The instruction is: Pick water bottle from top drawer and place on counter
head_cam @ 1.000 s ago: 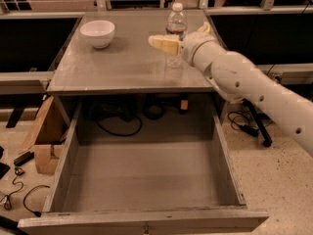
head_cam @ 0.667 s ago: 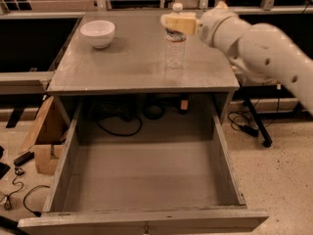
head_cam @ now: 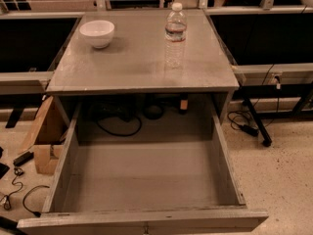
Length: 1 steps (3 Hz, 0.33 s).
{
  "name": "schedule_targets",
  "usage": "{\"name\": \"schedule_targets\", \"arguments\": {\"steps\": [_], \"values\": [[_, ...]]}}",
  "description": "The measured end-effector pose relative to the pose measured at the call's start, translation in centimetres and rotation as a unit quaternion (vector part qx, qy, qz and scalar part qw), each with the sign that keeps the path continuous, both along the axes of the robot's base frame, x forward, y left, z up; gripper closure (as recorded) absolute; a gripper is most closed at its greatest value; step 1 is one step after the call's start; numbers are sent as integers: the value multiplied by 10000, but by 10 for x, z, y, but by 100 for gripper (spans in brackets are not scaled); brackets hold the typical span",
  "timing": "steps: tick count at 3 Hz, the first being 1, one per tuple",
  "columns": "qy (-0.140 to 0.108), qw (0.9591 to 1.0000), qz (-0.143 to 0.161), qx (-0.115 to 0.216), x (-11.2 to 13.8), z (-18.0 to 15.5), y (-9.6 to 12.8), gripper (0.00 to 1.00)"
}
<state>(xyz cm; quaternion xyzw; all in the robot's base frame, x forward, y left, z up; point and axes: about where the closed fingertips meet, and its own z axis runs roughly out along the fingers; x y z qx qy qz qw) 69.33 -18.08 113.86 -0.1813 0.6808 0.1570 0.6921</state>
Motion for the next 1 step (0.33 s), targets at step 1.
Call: {"name": "schedule_targets", "arguments": {"steps": [1], "values": [[197, 9995, 222, -144, -13, 2, -2, 0]]}}
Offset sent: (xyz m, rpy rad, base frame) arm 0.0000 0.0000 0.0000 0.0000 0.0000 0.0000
